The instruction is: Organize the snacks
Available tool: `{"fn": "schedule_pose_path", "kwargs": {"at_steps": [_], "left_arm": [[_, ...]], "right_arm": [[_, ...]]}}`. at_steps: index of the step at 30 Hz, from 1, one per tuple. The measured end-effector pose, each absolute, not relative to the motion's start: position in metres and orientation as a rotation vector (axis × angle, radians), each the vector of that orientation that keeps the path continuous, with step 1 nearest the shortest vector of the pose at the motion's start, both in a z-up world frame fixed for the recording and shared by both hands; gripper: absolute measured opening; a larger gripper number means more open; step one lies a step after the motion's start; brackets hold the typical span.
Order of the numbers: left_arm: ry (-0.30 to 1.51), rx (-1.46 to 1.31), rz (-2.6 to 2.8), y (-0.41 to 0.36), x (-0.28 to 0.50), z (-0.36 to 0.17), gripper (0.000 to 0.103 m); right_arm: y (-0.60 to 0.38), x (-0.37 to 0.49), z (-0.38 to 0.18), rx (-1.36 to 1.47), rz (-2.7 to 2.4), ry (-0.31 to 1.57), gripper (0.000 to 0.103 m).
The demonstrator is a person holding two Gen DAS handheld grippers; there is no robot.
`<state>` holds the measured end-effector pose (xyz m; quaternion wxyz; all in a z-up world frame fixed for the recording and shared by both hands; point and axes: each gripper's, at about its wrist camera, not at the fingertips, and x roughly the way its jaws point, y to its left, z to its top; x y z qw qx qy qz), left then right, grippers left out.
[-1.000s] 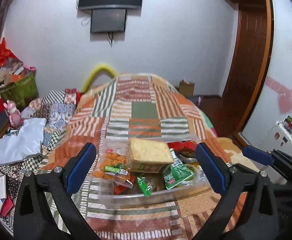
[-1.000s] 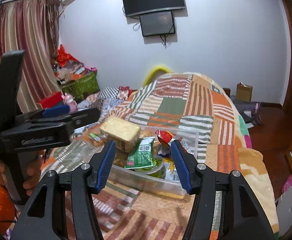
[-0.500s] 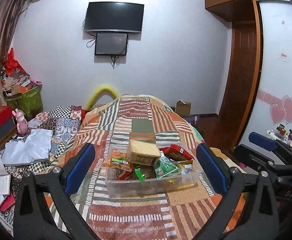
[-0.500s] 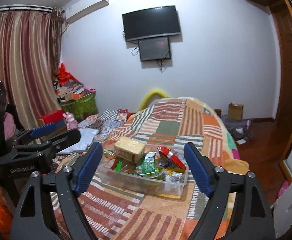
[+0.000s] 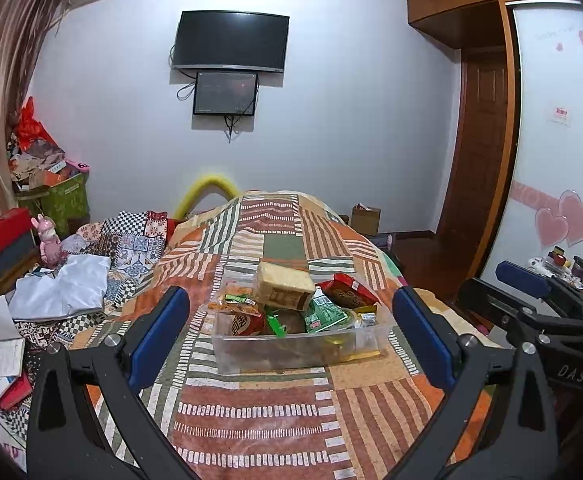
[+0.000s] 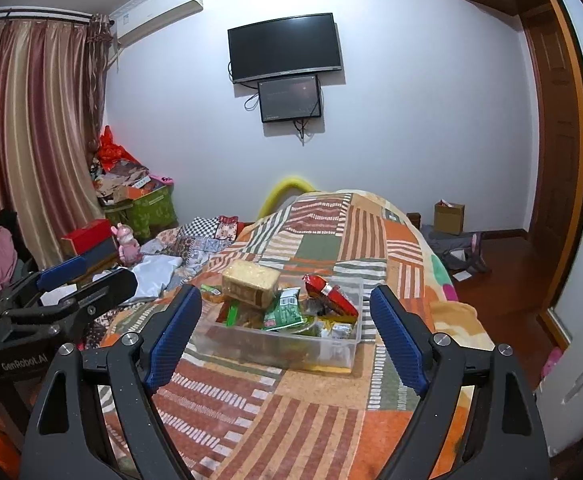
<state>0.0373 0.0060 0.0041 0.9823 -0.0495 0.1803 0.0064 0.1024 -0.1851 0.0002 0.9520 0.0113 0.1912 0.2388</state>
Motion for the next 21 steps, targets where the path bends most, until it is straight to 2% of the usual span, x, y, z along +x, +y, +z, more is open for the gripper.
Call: {"fn": "schedule_pose_path", "kwargs": {"at_steps": [16,21], "left_arm": [[0.361,-0.111,0.015,0.0069,0.0303,0.0038,0.103],[0.362,-0.105,0.020,0.0062,0.0314,0.0039,0.103]], "right_arm": [[-0.1837,0.0982,-0.0010,0.017,0.486,0.384,0.085],[-0.1839,0.0961,0.0007,0.018,0.482,0.372,0.092]]}}
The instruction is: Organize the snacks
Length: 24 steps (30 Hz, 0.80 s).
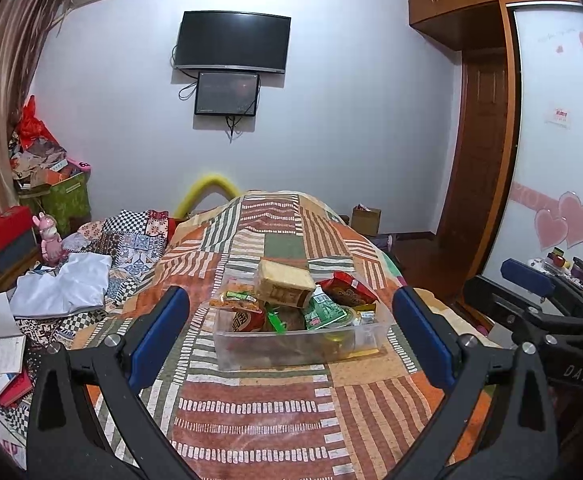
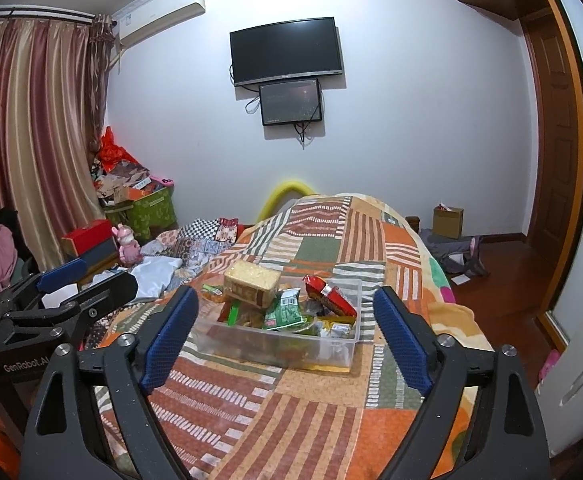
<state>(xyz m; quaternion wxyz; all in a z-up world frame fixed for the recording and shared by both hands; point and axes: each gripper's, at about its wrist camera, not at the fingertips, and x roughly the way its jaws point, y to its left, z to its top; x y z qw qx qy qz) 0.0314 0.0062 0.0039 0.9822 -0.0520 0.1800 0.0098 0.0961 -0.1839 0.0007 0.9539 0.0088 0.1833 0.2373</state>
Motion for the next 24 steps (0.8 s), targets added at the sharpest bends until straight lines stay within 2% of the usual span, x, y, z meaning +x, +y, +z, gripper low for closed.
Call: {"fn": "schedule_pose_path", "kwargs": {"at_steps": [24], "left_arm": [[0.361,-0.105,0.017,0.0045,0.0298,0.0061,0.103]], "right_arm": [[-0.1845,0.0947,0.0043,0.017,0.477,0.366,0.093]]}}
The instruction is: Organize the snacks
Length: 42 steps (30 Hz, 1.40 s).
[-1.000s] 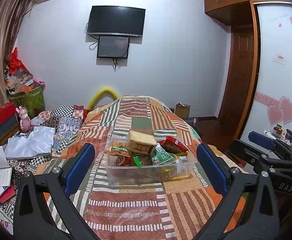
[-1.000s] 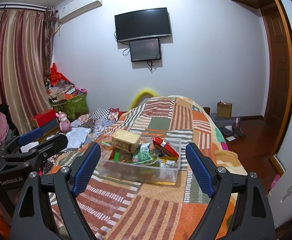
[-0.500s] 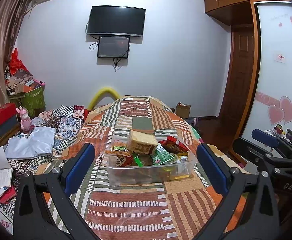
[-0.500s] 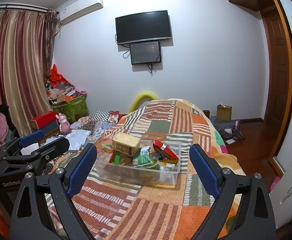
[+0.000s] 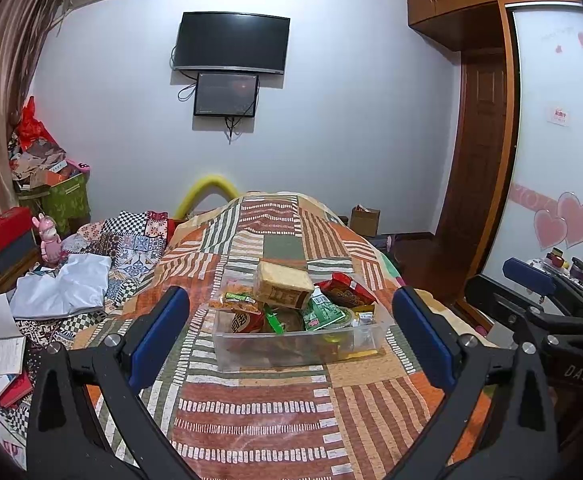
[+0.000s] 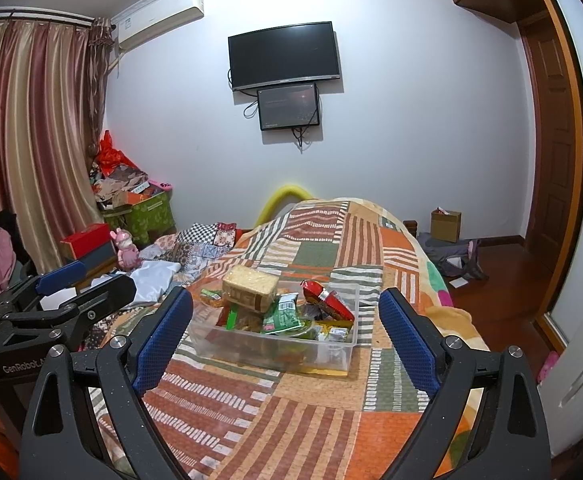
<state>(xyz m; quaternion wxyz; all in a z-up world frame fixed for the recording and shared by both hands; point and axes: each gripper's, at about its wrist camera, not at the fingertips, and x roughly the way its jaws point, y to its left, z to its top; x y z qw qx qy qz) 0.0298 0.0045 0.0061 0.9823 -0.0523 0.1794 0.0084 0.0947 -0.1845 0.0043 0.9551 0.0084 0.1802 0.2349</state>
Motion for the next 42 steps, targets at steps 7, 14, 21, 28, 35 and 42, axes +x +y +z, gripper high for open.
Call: {"fn": "schedule_pose_path", "kwargs": {"at_steps": [7,14,21,28,35,42], "left_arm": [[0.358,-0.106,0.016,0.0040,0.0305,0.0069,0.103],[0.359,-0.106,0.014,0.0040,0.0304,0.0074,0.103],[0.352,-0.096,0.001,0.0009,0.0289,0.0093,0.103],[0.338,-0.087,-0.006,-0.0029,0.0245,0.0107,0.103],[0.344,-0.095,-0.013,-0.0034,0.0250,0.0116,0.103],[0.350,-0.111,-0.024,-0.0002,0.0260,0.0105,0.103]], "right_arm": [[-0.1852,0.0945,0.0047,0.019,0.476,0.367,0.094],[-0.1858,0.0944,0.0058,0.020,0.473,0.364,0.094],[-0.1863,0.0931,0.0077,0.019,0.465,0.359,0.097],[-0.1881,0.0925,0.0081,0.026,0.460,0.356,0.097],[-0.1881,0.0913,0.0088,0.027,0.446,0.349,0.103],[-0.1893,0.0908,0.0082,0.029,0.444,0.350,0.103]]}}
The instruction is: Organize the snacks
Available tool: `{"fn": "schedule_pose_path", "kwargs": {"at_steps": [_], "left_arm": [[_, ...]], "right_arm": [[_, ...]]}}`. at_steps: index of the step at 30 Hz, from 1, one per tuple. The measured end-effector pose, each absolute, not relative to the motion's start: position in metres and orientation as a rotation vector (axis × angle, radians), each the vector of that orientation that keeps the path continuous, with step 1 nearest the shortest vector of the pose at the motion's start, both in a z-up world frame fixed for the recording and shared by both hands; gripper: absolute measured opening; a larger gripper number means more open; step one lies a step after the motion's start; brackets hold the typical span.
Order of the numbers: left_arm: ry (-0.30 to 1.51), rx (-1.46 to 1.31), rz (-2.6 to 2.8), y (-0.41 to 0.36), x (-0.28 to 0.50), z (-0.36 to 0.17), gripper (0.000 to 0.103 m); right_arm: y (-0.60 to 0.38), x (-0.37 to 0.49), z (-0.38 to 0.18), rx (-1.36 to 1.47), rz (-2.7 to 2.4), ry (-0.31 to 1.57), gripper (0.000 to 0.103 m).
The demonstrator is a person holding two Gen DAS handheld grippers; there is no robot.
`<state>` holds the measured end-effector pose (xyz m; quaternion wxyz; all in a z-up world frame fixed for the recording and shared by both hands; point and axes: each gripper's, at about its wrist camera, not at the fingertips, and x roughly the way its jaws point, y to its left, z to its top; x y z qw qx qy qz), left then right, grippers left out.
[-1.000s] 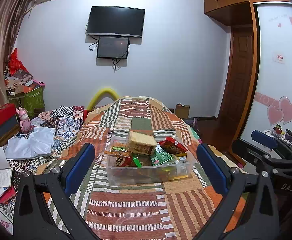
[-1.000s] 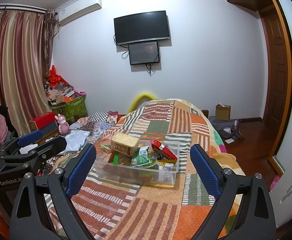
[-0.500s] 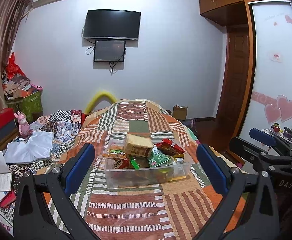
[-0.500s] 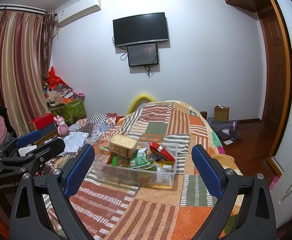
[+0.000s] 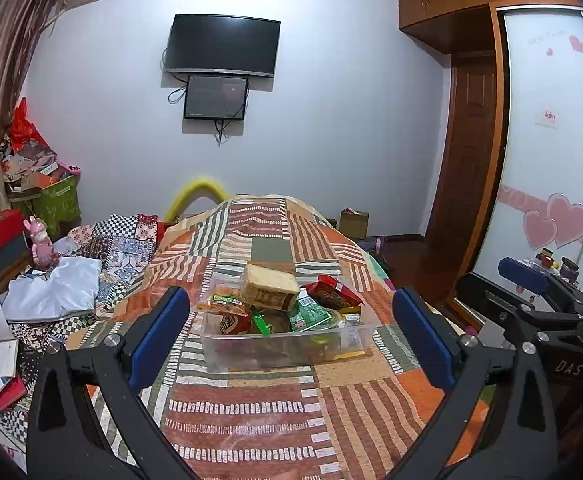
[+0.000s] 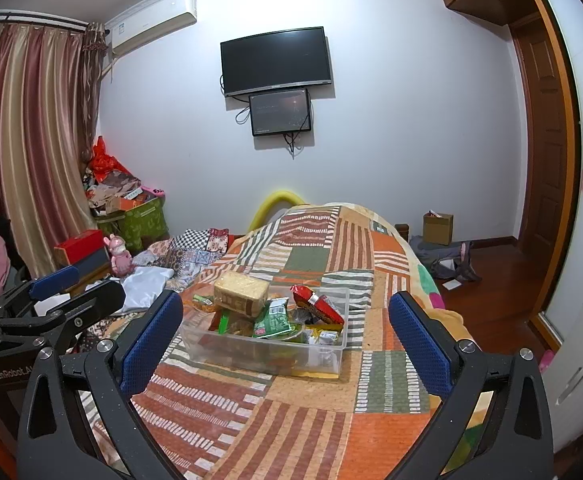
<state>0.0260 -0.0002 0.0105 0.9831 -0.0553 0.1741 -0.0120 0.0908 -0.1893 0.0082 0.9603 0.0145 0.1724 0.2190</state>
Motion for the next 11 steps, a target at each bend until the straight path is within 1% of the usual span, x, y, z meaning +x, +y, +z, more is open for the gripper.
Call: {"fn": "schedule_pose_path", "kwargs": {"at_steps": [11], "left_arm": [[0.350,-0.111,-0.019,-0.0001,0.0278,0.0087,0.103]], "right_arm": [[-0.1906,0.0911,0.0082,0.034,0.443,0.357,0.103]]}}
